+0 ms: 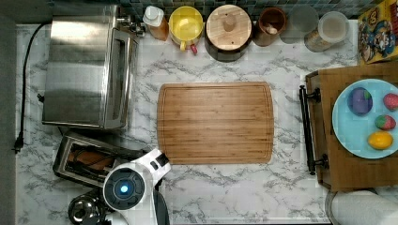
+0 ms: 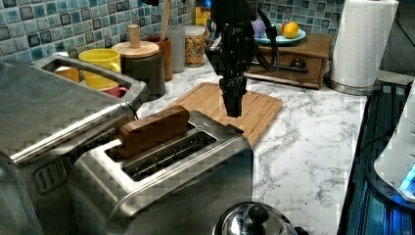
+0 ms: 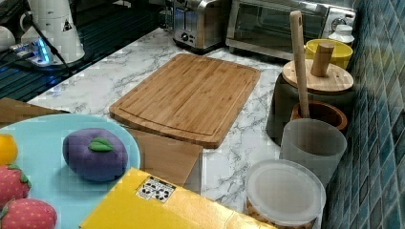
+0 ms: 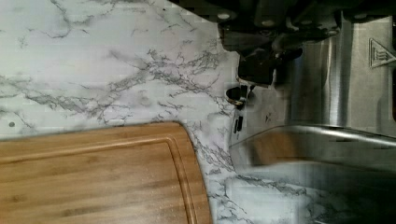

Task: Turn on the toaster.

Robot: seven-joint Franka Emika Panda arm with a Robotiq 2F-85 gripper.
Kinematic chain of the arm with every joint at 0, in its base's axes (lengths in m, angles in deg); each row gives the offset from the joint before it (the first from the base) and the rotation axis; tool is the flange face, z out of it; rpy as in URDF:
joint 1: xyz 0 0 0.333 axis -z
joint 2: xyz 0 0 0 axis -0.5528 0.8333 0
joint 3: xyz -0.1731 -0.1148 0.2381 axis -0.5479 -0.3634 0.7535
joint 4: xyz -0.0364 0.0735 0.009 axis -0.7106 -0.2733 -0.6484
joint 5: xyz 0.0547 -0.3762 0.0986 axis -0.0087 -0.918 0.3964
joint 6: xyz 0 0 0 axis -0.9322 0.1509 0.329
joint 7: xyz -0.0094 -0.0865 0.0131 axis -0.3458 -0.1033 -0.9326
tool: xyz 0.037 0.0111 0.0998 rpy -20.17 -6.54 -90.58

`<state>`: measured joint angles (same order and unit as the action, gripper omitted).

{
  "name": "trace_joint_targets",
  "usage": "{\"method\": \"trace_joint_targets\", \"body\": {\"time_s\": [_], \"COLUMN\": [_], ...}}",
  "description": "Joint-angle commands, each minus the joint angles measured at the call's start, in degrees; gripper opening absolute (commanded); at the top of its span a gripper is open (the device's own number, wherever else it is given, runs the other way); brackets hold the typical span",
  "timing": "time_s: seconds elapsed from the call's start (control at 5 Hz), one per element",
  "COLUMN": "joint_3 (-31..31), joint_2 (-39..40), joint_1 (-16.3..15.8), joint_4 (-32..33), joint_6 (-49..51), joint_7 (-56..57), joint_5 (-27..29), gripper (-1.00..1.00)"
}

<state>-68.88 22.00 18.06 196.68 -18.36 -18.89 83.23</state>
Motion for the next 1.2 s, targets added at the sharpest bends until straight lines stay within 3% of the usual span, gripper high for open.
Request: {"method": "trace_joint_targets", "body": {"time_s": [0.2, 0.4, 0.6, 0.8, 1.0, 1.2], "joint_3": [-0.26, -0.68, -1.88, -0.97, 0.2, 5.02], "joint_2": [2.02, 3.61, 1.33, -1.23, 1.1, -0.27], "joint_1": [-1.76, -0.97, -1.67, -3.04, -4.11, -2.64], "joint_4": [2.49, 2.63, 5.5, 11.15, 13.35, 17.08], "joint_6": [-2.96, -1.73, -2.46, -7.16, -7.16, -11.19], "joint_7": [1.4, 2.55, 6.37, 9.44, 12.39, 13.73], "joint_5": [3.5, 3.24, 6.73, 7.9, 8.38, 11.62], "gripper": [-1.0, -1.0, -1.0, -1.0, -1.0, -1.0]}}
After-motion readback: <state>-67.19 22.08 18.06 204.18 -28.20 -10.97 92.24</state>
